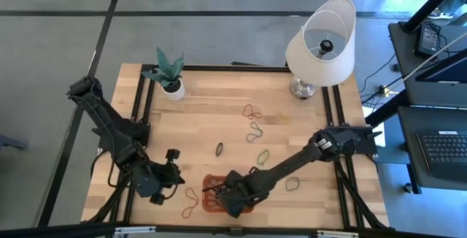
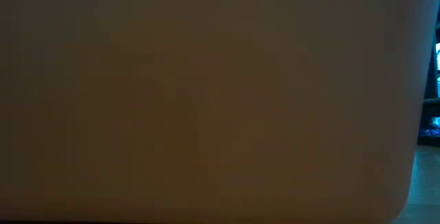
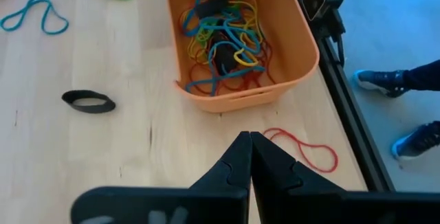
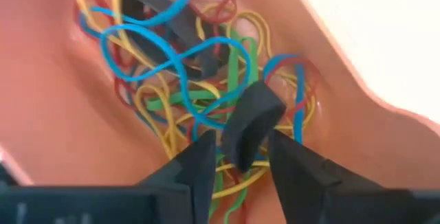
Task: Pick and place rubber bands into bin
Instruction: Put the bottom red rubber band into the bin
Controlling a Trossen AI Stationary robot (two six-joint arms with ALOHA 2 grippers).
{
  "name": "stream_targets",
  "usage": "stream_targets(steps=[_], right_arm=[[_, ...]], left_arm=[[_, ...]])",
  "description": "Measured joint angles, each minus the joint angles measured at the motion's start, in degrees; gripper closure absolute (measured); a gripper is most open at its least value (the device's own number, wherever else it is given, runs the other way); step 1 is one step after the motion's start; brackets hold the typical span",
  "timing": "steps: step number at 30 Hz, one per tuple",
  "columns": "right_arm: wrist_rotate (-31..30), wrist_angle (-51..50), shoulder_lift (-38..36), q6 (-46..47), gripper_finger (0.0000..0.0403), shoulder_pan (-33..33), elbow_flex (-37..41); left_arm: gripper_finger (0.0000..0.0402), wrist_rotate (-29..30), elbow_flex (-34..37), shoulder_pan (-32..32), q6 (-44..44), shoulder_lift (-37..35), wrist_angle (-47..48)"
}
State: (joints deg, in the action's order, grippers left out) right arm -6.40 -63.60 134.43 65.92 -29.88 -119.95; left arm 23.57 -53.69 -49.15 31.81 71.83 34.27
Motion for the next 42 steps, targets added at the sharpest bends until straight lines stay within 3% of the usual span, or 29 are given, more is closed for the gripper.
stream_targets(steps=[6, 9, 13, 23, 31, 42], right_arm=[[-6.12, -2.86, 0.0, -0.22, 0.0245, -0.77, -3.72], [-9.92, -3.51, 0.0, -5.13, 0.025, -1.39, -6.37], [-12.99, -6.48, -0.17, -11.87, 0.0275, -2.56, -8.25], [-16.76, -12.18, -4.11, -12.46, 0.0362, -5.51, -2.8], [-22.72, -7.44, -19.64, -7.67, 0.0391, -8.51, 16.73], [-22.5, 33.86, -46.51, -7.46, 0.0397, -13.63, 59.72]], left_arm=[[0.04, 0.0, 0.0, 0.0, -0.02, 0.0, 0.29], [0.04, 0.0, 0.0, 0.0, 0.01, 0.0, 0.29], [0.04, -0.02, 0.0, 0.0, 1.41, 0.0, 0.27], [0.04, 0.8, 0.0, 0.13, 4.34, 0.0, 0.0], [0.04, 1.33, 0.0, 0.13, 8.63, 0.0, -0.16], [0.04, -0.5, 0.0, 0.13, 21.49, 1.51, 0.65]])
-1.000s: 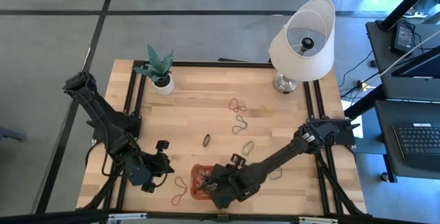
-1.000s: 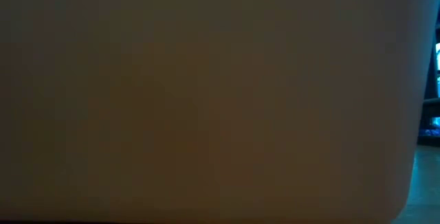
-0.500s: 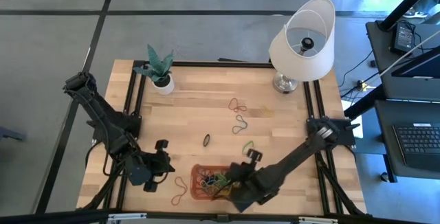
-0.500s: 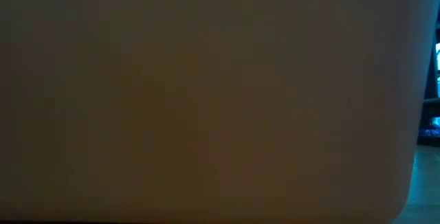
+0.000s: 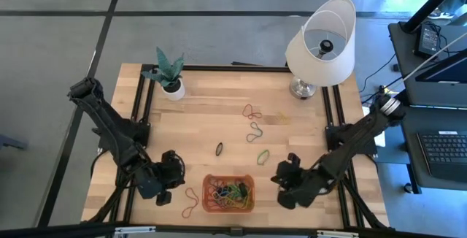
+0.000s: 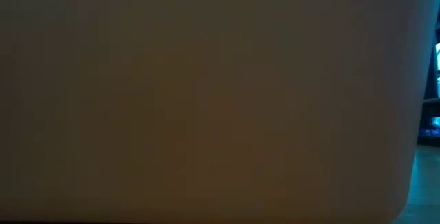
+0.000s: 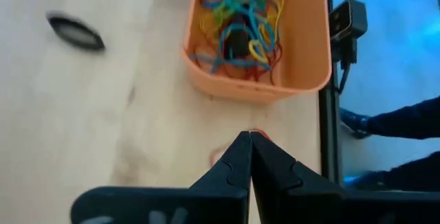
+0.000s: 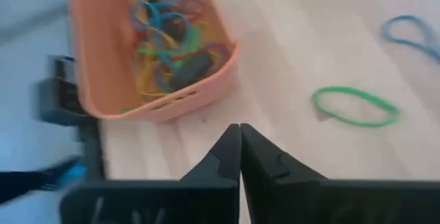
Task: Pick and place rubber bands into bin
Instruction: Put the bottom red rubber band into the bin
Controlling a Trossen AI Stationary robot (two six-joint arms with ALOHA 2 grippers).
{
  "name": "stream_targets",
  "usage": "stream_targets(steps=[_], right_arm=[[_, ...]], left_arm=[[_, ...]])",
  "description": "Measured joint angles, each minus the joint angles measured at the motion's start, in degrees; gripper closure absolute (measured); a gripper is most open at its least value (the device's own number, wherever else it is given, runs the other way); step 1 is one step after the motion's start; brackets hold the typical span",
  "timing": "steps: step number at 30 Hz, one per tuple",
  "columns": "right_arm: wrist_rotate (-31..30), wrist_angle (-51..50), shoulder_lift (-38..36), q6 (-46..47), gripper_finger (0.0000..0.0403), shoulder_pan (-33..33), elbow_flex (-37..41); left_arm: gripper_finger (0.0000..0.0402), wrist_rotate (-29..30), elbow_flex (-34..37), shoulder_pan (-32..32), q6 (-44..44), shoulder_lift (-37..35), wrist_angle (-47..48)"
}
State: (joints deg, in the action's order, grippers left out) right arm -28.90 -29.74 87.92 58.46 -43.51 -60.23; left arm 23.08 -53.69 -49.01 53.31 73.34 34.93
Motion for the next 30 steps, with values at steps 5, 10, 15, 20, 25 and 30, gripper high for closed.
stream_targets(steps=[5, 10, 15, 20, 25, 30], right_arm=[[0.06, 13.91, -7.42, 0.01, 0.0392, -1.36, 12.68], [0.04, 20.59, -11.09, 0.04, 0.039, -1.37, 19.45], [0.09, 21.34, -12.03, -0.38, 0.0395, -1.37, 21.46], [0.15, 21.23, -12.0, -3.37, 0.0396, -1.37, 21.55], [0.19, 21.21, -12.0, -4.88, 0.0392, -1.33, 21.55], [0.19, 21.19, -12.0, -4.94, 0.0392, -1.3, 21.55]], left_arm=[[0.04, -4.38, 0.0, -0.07, 7.74, 3.81, 0.8], [0.04, -8.2, 0.0, -0.17, 15.08, 9.19, 0.84], [0.0392, -10.99, 0.0, -0.97, 19.65, 15.27, -4.82], [0.0361, -10.93, 0.0, -2.14, 25.94, 20.99, -12.15], [0.0314, -10.64, 0.0, -2.37, 29.53, 26.04, -18.44], [0.0274, -9.44, -0.32, -2.38, 28.61, 30.39, -22.33]])
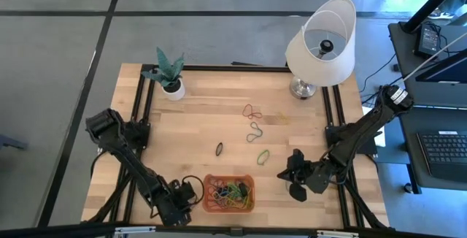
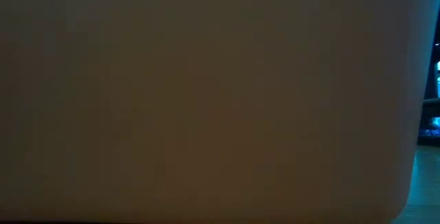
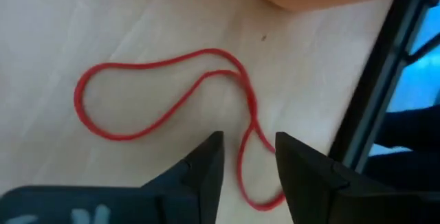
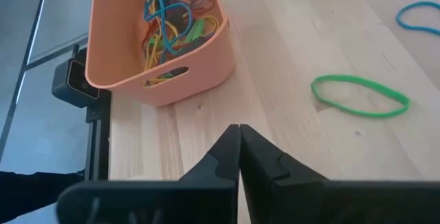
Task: Pick and place rubber bands into bin
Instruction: Put the bottom red rubber band into the bin
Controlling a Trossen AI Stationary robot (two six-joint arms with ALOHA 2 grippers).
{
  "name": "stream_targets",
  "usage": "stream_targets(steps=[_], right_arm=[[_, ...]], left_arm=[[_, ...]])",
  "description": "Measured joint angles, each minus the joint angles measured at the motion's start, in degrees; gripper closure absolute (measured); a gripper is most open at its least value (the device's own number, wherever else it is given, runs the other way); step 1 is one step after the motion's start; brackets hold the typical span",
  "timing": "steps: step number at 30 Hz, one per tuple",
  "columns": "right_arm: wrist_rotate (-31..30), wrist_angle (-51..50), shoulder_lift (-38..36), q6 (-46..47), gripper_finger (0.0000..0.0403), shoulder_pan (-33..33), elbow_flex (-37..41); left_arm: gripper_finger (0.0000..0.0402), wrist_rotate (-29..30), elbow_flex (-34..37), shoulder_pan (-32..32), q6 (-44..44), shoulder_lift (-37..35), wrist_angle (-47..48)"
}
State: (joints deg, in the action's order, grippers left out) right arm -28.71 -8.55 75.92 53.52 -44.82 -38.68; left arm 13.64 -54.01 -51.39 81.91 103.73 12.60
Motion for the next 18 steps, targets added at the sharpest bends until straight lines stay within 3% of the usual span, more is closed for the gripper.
stream_targets(steps=[5, 13, 18], right_arm=[[0.11, -0.02, 0.02, -0.01, 0.0391, 0.0, 0.0], [0.24, -0.02, 0.04, -0.01, 0.0391, 0.0, 0.0], [0.24, -0.03, 0.04, -0.01, 0.0391, 0.02, 0.0]], left_arm=[[0.0283, 1.72, -5.32, -0.11, -3.34, 4.64, 7.47], [0.0386, 0.9, -12.72, 0.02, -6.65, 9.03, 20.25], [0.0399, 0.54, -12.77, 0.05, -9.08, 8.86, 20.84]])
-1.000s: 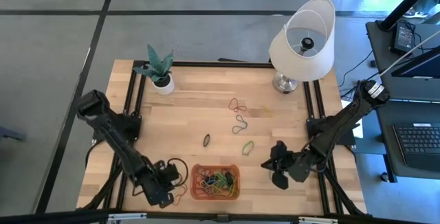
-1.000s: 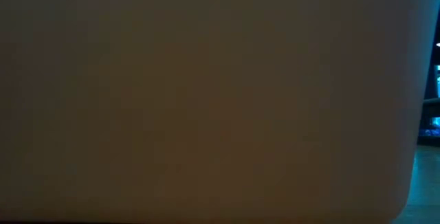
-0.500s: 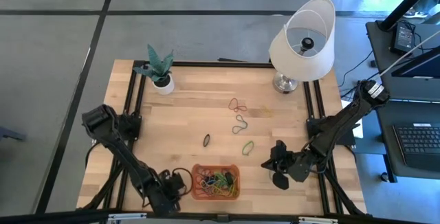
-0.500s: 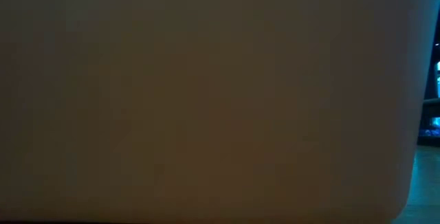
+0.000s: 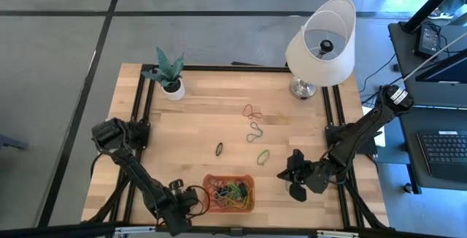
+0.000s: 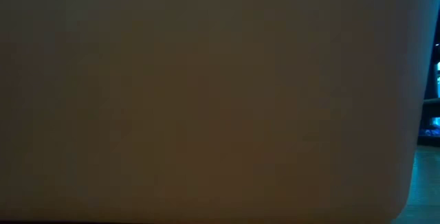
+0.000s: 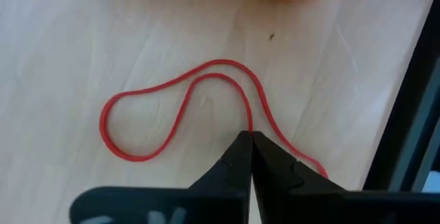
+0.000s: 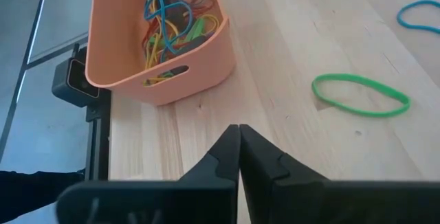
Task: Pick and place rubber bands into bin
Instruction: Put the bottom red rubber band into the bin
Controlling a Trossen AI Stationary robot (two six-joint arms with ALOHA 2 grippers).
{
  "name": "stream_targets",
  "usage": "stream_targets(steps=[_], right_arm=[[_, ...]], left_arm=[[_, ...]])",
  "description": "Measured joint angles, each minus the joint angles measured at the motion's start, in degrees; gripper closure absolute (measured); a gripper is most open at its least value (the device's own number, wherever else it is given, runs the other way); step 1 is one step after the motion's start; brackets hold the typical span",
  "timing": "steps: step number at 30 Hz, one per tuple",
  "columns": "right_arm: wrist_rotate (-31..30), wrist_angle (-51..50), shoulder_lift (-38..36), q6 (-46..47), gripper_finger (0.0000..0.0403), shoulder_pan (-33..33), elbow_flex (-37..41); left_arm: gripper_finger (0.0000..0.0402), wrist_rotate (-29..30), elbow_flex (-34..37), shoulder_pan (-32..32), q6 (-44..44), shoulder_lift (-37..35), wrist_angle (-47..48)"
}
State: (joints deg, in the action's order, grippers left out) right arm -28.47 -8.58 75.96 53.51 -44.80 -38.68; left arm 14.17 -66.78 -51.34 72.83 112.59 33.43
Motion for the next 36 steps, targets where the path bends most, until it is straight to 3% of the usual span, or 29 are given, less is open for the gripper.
stream_targets(steps=[5, 10, 19, 23, 30, 36], right_arm=[[0.0, -0.02, 0.0, -0.02, 0.0391, 0.01, 0.0], [0.0, -0.28, 0.0, -0.02, 0.0391, 0.0, 0.0], [0.0, -0.28, 0.0, -0.04, 0.0391, 0.01, -0.02], [0.0, -0.28, 0.0, -0.04, 0.0391, 0.01, -0.02], [-0.46, -0.76, 0.02, 0.2, 0.0391, 0.01, -0.02], [-0.62, -0.74, 0.04, 0.92, 0.0391, 0.03, -0.02]], left_arm=[[0.04, 0.77, 0.24, -0.44, 1.06, -1.93, 1.94], [0.04, 0.58, 1.03, -0.78, 4.61, -5.44, 11.03], [0.04, 1.62, 0.7, -1.06, 4.53, -15.53, 16.91], [0.04, 6.23, 0.68, -1.06, 3.77, -20.29, 19.24], [0.04, 19.5, 0.52, -0.76, -3.07, -27.43, 18.93], [0.04, 22.48, 0.5, 1.51, -14.69, -31.15, 15.86]])
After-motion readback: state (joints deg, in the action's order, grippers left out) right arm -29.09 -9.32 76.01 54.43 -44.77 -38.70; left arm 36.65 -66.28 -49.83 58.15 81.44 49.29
